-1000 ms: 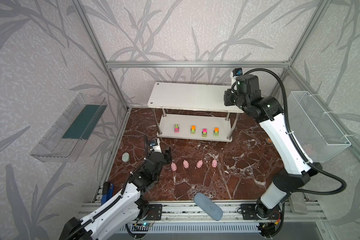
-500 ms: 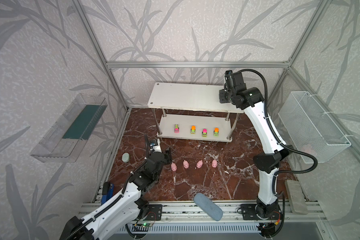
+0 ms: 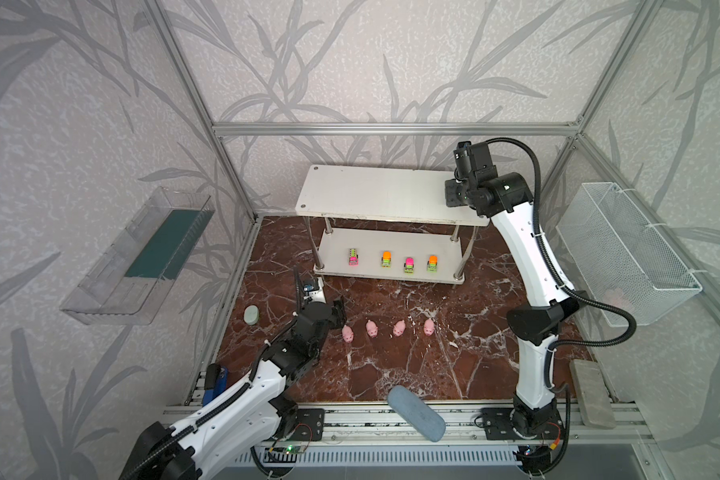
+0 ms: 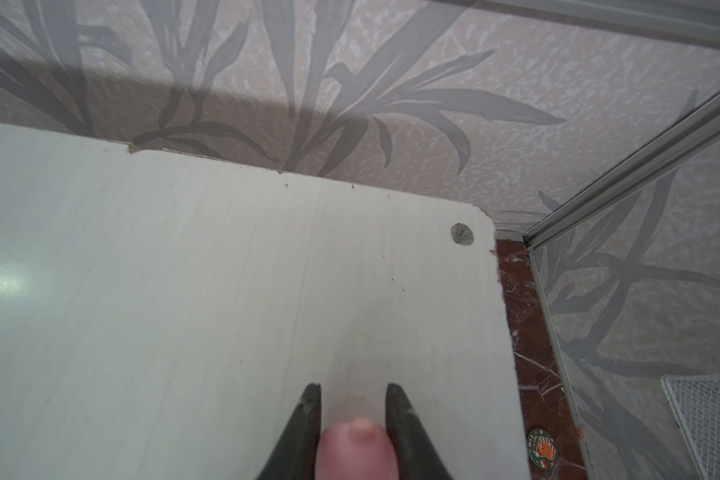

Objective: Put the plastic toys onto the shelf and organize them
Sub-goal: 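Lower the pig onto the top shelf and open the right gripper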

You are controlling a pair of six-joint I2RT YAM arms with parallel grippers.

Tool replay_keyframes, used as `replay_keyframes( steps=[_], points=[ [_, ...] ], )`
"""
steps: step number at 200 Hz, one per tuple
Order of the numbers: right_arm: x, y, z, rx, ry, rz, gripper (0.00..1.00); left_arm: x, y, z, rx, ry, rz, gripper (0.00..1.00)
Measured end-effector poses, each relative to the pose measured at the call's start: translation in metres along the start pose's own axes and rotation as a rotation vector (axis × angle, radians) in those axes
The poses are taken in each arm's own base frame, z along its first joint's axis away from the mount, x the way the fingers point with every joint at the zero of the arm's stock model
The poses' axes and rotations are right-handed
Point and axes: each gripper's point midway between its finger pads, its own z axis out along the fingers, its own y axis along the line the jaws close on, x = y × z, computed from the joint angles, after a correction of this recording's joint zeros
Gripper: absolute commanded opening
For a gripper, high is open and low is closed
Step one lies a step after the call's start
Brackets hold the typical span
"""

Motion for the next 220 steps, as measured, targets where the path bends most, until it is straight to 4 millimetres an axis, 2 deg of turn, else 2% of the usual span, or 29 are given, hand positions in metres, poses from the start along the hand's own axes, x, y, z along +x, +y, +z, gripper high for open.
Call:
replay_keyframes(
  steps=[52,86,119,147,175,192,203,220],
  points=[
    [0.000,0.000,0.002,0.003,-0.003,0.006,0.39,0.000,0.000,0.001,0.000,0.002,-0.002,0.64],
    [-0.003,0.001,0.001,-0.003,-0.011,0.011,0.47,0.000,0.001,0.001,-0.001,0.002,-0.005,0.64],
    [-0.013,-0.001,-0.010,-0.014,-0.045,0.014,0.56,0.000,0.001,0.001,0.000,0.003,-0.007,0.64],
    [-0.035,-0.006,-0.036,-0.039,-0.126,0.040,0.58,0.001,0.001,0.002,-0.002,0.007,-0.011,0.64],
    [-0.046,-0.008,-0.069,-0.097,-0.192,0.048,0.58,0.001,0.001,0.002,0.001,0.007,-0.014,0.64],
    [-0.043,-0.009,-0.097,-0.135,-0.240,0.038,0.58,0.001,0.000,0.003,0.002,0.005,-0.015,0.64],
    [-0.038,-0.008,-0.122,-0.160,-0.289,0.025,0.58,0.001,0.001,0.003,0.001,0.007,-0.014,0.64],
    [-0.020,0.000,-0.163,-0.222,-0.369,-0.009,0.58,0.003,0.001,0.004,-0.002,0.013,-0.012,0.64]
  ],
)
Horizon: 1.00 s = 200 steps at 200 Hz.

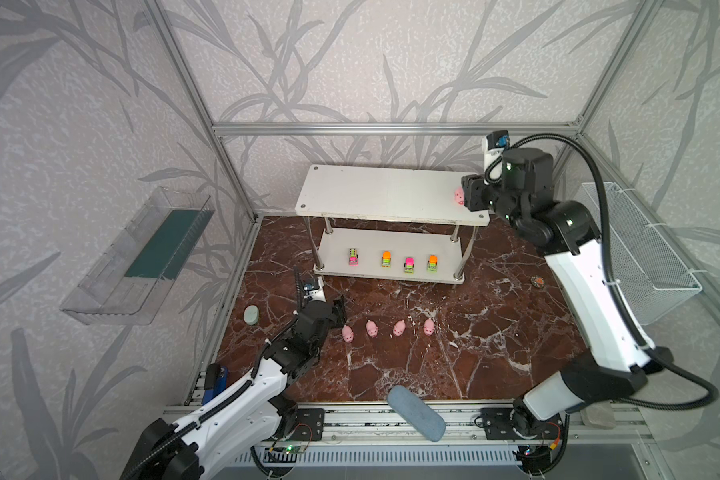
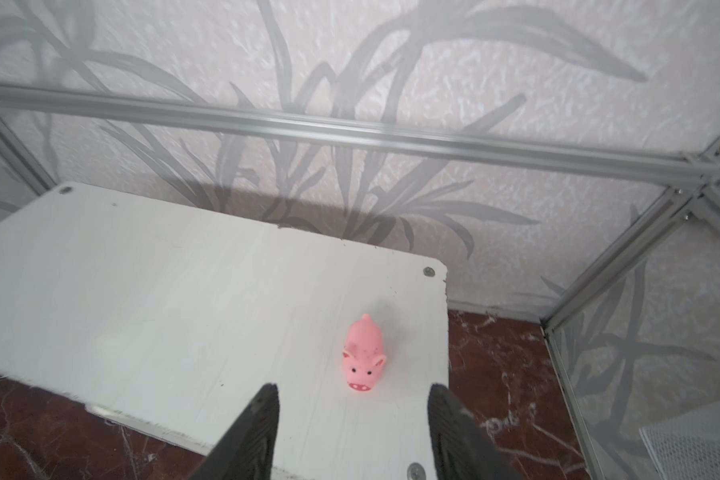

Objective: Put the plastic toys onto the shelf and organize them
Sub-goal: 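Lower the pig onto the top shelf and open the right gripper, then lower the right gripper back over the remaining pink pigs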

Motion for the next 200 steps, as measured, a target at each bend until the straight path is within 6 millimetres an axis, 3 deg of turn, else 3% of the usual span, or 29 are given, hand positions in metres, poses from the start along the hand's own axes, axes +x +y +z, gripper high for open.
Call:
replay_keyframes(
  steps=[19,31,44,70,95,144,176,200],
  points=[
    [0.016,0.017,-0.046,-0.089,-0.078,-0.022,0.57,0.000,0.000,0.001,-0.002,0.004,0.002,0.64],
    [0.034,0.018,-0.069,-0.119,-0.102,-0.016,0.57,-0.001,0.000,0.001,-0.002,0.001,0.000,0.64],
    [0.062,0.017,-0.087,-0.141,-0.102,-0.009,0.56,-0.002,0.000,0.001,-0.003,-0.003,-0.003,0.64],
    [0.133,0.021,-0.102,-0.165,-0.039,-0.002,0.56,-0.003,0.000,0.001,-0.003,-0.006,-0.011,0.64],
    [0.205,0.029,-0.100,-0.161,0.070,-0.009,0.57,-0.003,0.000,0.001,-0.004,-0.005,-0.011,0.64],
    [0.314,0.039,-0.070,-0.084,0.275,0.066,0.67,-0.003,0.000,0.001,-0.005,-0.006,-0.023,0.64],
    [0.372,0.056,-0.044,-0.033,0.411,0.079,0.75,-0.003,0.001,0.001,-0.010,-0.007,-0.032,0.64],
    [0.399,0.068,-0.028,-0.003,0.486,0.075,0.78,-0.005,0.003,0.000,-0.016,-0.014,-0.035,0.64]
  ],
)
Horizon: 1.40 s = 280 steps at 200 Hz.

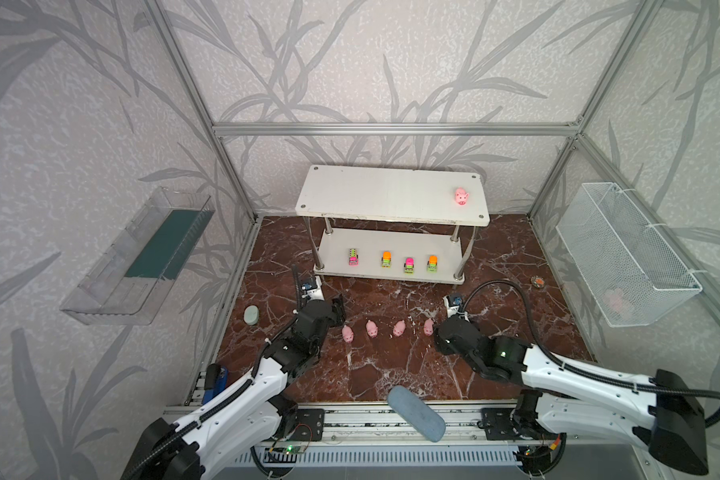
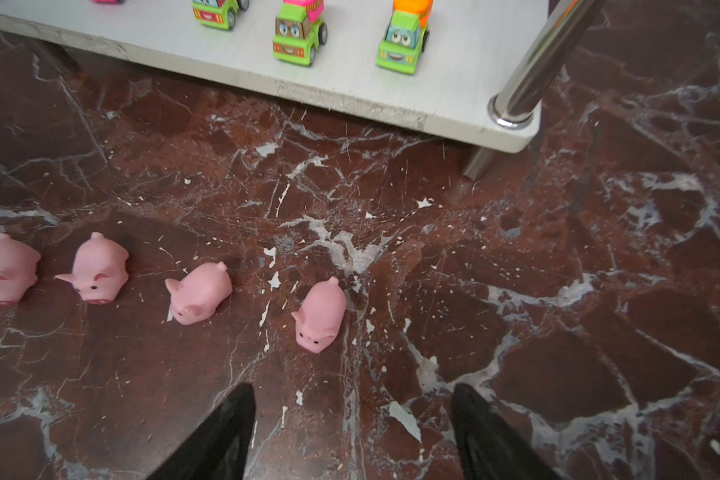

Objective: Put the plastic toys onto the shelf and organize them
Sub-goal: 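Lower the right gripper back over the remaining pink pigs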

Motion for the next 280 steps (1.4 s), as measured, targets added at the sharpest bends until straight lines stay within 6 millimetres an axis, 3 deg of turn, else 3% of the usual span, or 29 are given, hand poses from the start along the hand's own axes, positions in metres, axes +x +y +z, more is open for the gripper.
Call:
replay_keyframes(
  steps=[48,104,241,280],
  points=[
    [0.018,0.016,0.035,0.035,0.070,0.022,0.78,-0.001,0.001,0.000,-0.003,-0.003,-0.003,0.64],
    [0.021,0.030,0.060,0.066,0.106,0.048,0.69,0.003,0.001,0.003,-0.010,0.010,-0.001,0.64],
    [0.031,0.017,0.089,0.173,0.154,0.103,0.57,0.011,0.003,0.010,-0.025,0.034,0.008,0.64],
    [0.029,0.017,0.095,0.190,0.162,0.104,0.45,0.013,0.004,0.012,-0.028,0.038,0.008,0.64]
  ],
)
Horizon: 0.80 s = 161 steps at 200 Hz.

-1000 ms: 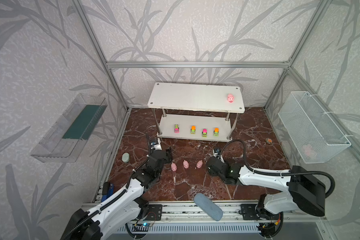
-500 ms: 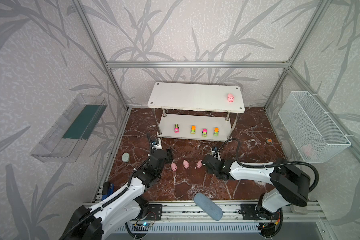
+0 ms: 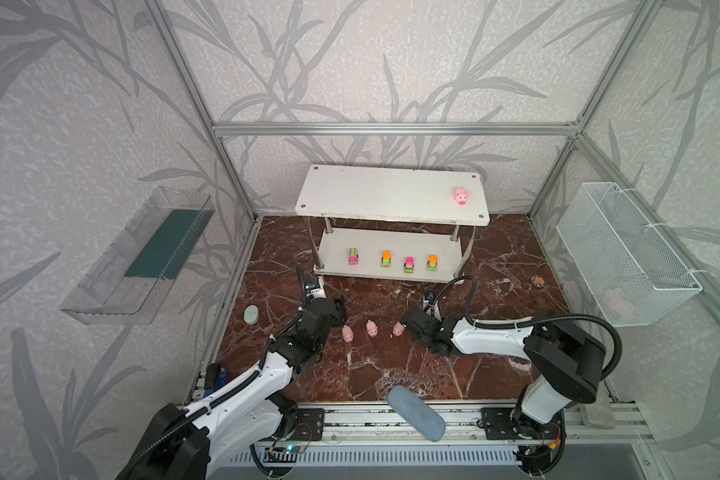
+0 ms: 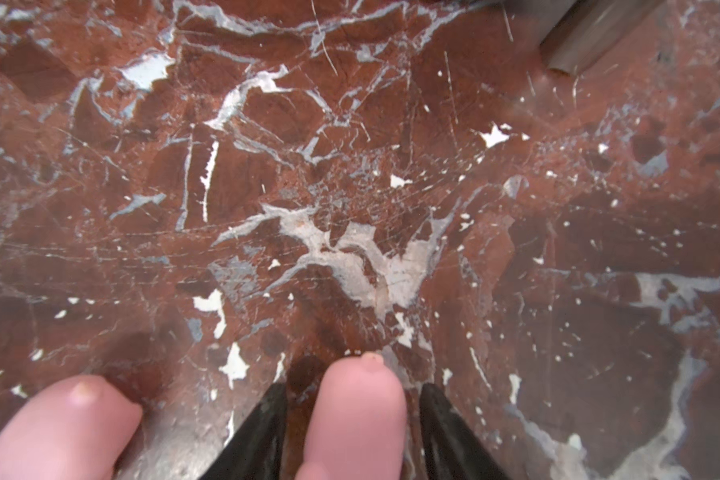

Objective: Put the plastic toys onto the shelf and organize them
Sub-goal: 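Lower the right gripper back over the remaining pink pigs, then grasp another pink pig with the right gripper and carry it to the top shelf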

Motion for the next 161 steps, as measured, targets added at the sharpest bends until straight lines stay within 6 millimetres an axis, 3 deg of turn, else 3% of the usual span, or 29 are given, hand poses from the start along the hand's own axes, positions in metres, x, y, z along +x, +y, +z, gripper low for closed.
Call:
replay_keyframes(
  steps=[22,107,135,161],
  points=[
    [-0.001,0.002,0.002,0.006,0.004,0.000,0.36,0.000,0.000,0.000,-0.001,0.002,0.001,0.64],
    [0.003,-0.006,-0.005,0.030,0.042,-0.014,0.27,0.000,0.000,0.001,-0.001,0.001,0.000,0.64],
    [-0.006,-0.012,-0.026,0.013,0.035,-0.011,0.27,0.000,0.000,0.001,-0.001,0.000,0.000,0.64],
    [-0.033,-0.011,-0.067,-0.053,-0.006,-0.019,0.27,-0.001,0.000,0.001,0.000,-0.004,-0.002,0.64]
  ],
)
